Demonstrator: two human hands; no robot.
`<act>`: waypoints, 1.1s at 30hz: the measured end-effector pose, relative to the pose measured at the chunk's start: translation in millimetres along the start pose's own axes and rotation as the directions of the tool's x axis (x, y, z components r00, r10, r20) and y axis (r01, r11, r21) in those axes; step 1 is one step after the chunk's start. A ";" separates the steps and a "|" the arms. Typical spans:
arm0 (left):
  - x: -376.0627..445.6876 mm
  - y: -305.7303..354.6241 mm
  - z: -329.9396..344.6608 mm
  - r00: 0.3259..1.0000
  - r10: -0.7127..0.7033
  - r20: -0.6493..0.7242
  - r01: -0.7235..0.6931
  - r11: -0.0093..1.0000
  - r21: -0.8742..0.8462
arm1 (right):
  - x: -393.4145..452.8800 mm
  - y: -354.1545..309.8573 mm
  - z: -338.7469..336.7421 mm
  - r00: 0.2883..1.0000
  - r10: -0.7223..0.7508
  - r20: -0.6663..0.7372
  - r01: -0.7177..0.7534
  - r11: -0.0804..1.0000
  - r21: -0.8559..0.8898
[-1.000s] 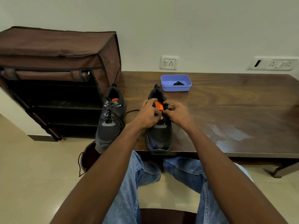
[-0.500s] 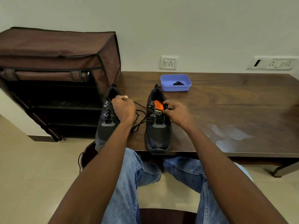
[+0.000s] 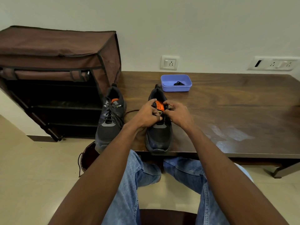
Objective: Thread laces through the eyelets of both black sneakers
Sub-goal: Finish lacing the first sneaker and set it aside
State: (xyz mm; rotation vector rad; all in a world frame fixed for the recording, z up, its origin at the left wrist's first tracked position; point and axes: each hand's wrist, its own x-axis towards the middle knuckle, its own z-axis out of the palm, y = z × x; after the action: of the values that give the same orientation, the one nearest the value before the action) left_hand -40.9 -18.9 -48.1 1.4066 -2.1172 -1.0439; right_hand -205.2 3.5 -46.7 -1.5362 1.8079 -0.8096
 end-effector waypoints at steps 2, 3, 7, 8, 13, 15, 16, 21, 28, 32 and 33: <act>-3.1 2.5 -3.6 0.995 -0.083 -0.054 0.073 0.982 -0.172 | -0.4 0.1 0.4 1.000 -0.012 -0.010 0.012 1.000 -0.009; -4.1 3.7 -6.0 0.991 -0.103 -0.091 0.084 0.977 -0.194 | 0.2 0.7 0.6 1.000 -0.014 -0.016 0.014 1.000 -0.011; -6.1 7.0 -10.6 0.985 -0.139 -0.104 0.108 0.960 -0.259 | 0.4 0.9 0.7 1.000 0.005 -0.007 -0.005 1.000 -0.001; -4.0 5.3 -10.4 0.981 -0.151 -0.123 0.117 0.962 -0.246 | -0.3 0.3 0.3 1.000 0.004 -0.002 -0.004 1.000 0.003; -0.4 -3.2 -18.0 0.892 -0.339 -0.297 0.135 0.830 -0.542 | -2.2 -1.3 -3.4 1.000 0.002 -0.003 -0.002 1.000 0.000; -2.0 -10.5 -17.7 0.852 -0.287 -0.437 0.173 0.943 -0.283 | -3.4 -2.6 -3.4 1.000 -0.002 -0.005 0.002 1.000 -0.026; -2.9 -13.0 -16.7 0.822 -0.252 -0.511 0.198 0.967 -0.159 | -3.9 -3.5 -3.1 1.000 -0.005 -0.005 0.005 0.999 -0.042; -6.3 -5.9 -14.5 0.703 -0.186 -0.687 0.238 0.971 -0.018 | -5.1 -3.7 -4.7 1.000 -0.002 0.005 0.002 0.999 -0.048; -2.6 3.6 -1.5 0.924 -0.166 -0.344 0.190 0.981 0.036 | -6.2 -4.8 -8.3 0.998 0.000 0.057 0.002 0.999 -0.034; -0.2 8.6 2.0 0.941 -0.175 -0.290 0.201 0.978 0.060 | -6.4 -5.7 -9.0 0.997 0.020 0.080 -0.017 0.999 -0.033; 1.3 7.4 1.4 0.939 -0.187 -0.290 0.205 0.978 0.033 | -6.4 -6.4 -8.8 0.997 0.019 0.077 -0.016 0.999 -0.035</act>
State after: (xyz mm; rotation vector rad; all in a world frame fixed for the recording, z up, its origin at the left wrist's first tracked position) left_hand -46.9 -17.9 -43.5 1.7137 -1.8452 -0.7903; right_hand -207.4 9.5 -35.8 -1.5497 1.7850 -0.7050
